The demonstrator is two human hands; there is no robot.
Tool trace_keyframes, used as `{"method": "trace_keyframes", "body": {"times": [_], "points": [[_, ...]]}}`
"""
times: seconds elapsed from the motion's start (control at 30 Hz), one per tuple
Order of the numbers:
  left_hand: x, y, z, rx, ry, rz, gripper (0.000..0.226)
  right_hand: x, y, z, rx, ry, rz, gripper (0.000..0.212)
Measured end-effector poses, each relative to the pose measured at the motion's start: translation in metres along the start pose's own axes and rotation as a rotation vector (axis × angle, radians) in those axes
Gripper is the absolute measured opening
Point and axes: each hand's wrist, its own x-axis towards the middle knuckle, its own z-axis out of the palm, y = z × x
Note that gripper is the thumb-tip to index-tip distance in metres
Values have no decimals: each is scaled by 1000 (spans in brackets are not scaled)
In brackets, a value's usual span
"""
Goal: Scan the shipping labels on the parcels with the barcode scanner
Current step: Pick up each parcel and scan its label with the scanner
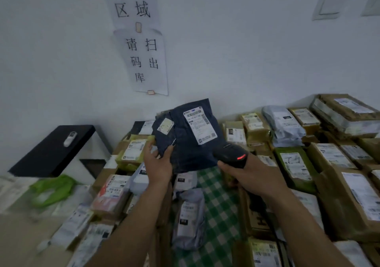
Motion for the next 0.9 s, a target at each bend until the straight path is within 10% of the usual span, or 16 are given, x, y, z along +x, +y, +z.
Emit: {"method": "trace_keyframes", "body": {"times": [0.5, 0.67, 0.9], "points": [[145, -77, -89, 764, 161, -33, 44, 78, 38, 75, 10, -106, 178, 24], [106, -71, -66, 1137, -212, 116, 63, 73, 42, 73, -3, -107, 206, 21], [67, -59, -10, 1320, -502, -234, 82, 49, 53, 38, -11, -11, 270, 29]]}}
